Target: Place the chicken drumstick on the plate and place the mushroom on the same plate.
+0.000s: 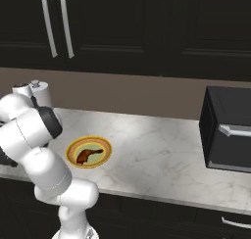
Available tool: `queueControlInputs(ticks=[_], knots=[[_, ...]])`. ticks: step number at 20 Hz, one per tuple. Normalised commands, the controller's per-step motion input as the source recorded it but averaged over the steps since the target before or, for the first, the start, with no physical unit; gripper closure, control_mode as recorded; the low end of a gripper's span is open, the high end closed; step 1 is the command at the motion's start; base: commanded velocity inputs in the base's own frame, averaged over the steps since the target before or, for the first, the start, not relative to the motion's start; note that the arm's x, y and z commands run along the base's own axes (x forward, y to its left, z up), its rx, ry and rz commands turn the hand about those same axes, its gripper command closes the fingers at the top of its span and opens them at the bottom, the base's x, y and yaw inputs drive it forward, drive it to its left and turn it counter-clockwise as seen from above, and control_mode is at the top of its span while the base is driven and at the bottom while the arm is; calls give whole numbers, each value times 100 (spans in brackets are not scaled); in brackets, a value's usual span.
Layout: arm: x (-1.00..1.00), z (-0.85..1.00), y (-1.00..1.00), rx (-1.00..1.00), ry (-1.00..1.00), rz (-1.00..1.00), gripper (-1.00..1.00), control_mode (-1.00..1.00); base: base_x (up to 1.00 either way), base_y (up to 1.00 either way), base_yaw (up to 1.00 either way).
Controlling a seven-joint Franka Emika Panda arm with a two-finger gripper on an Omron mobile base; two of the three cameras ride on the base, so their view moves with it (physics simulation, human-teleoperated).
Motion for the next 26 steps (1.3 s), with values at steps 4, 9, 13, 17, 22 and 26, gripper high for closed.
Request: queueControlInputs(ticks=[4, 9, 13, 17, 22, 26], knots=[[-42, 23, 10, 0, -6, 2, -100, -100, 0, 0, 0], [-33, -6, 3, -2, -17, 4, -100, -100, 0, 0, 0], [-5, -28, 0, -9, -17, 4, -100, -100, 0, 0, 0], [0, -23, 0, -8, -7, 4, -100, -100, 0, 0, 0], [26, 1, 0, -1, 2, 1, -100, -100, 0, 0, 0], [33, 1, 0, 0, 7, 0, -100, -100, 0, 0, 0]])
